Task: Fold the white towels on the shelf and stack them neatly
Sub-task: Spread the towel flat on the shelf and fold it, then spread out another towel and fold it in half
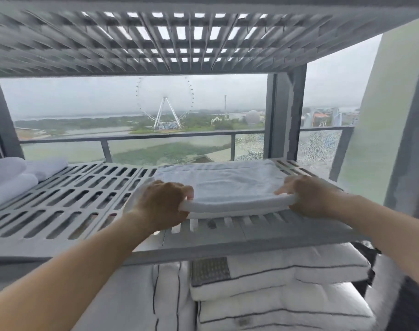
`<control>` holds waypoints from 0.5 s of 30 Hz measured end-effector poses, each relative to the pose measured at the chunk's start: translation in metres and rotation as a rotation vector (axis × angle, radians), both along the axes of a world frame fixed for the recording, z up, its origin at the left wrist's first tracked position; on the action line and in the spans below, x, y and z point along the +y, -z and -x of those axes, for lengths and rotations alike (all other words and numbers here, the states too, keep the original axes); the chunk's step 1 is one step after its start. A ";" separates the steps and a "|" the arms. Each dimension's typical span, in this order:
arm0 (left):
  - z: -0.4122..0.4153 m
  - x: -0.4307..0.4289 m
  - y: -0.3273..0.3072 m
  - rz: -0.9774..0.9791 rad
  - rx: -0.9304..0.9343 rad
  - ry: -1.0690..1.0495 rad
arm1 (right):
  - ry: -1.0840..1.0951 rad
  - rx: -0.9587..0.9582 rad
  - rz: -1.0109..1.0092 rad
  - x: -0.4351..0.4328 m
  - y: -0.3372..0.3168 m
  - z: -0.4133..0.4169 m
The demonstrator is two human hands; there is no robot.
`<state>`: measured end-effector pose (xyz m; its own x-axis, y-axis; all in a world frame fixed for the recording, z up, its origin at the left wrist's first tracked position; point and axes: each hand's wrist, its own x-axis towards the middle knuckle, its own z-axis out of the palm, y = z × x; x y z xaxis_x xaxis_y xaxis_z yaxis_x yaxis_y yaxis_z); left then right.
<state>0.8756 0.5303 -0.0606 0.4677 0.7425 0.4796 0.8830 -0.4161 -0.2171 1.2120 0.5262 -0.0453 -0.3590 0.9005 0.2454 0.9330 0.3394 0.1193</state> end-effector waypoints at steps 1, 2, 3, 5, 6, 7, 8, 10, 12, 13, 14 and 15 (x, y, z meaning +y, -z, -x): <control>-0.003 -0.011 0.000 0.014 -0.015 -0.018 | -0.009 0.005 0.010 -0.010 0.001 -0.001; -0.005 -0.021 0.000 0.036 -0.024 -0.045 | -0.016 0.004 0.023 -0.018 0.003 -0.002; -0.007 -0.030 0.000 0.061 -0.023 -0.070 | -0.012 -0.004 0.045 -0.025 0.005 -0.003; -0.006 -0.045 0.002 0.130 -0.006 -0.099 | 0.017 0.003 0.090 -0.034 0.008 -0.004; -0.004 -0.051 0.003 0.172 -0.005 -0.105 | 0.034 0.021 0.104 -0.036 0.010 -0.005; -0.002 -0.056 0.005 0.209 -0.009 -0.108 | 0.044 0.044 0.111 -0.038 0.011 -0.006; 0.001 -0.060 0.008 0.234 -0.018 -0.109 | 0.049 0.065 0.117 -0.039 0.012 -0.006; 0.006 -0.064 0.011 0.265 -0.051 -0.101 | 0.049 0.108 0.141 -0.041 0.014 -0.007; 0.009 -0.066 0.014 0.295 -0.099 -0.076 | 0.029 0.182 0.191 -0.042 0.016 -0.007; 0.010 -0.066 0.015 0.311 -0.121 -0.063 | 0.014 0.216 0.221 -0.043 0.016 -0.007; 0.010 -0.065 0.016 0.328 -0.143 -0.055 | 0.001 0.241 0.249 -0.043 0.017 -0.006; 0.010 -0.065 0.017 0.341 -0.165 -0.048 | -0.010 0.259 0.272 -0.042 0.017 -0.005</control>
<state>0.8656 0.4655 -0.0779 0.3656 0.8917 0.2668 0.9148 -0.3971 0.0734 1.2173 0.4844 -0.0621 -0.3253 0.9422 0.0809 0.9171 0.3352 -0.2158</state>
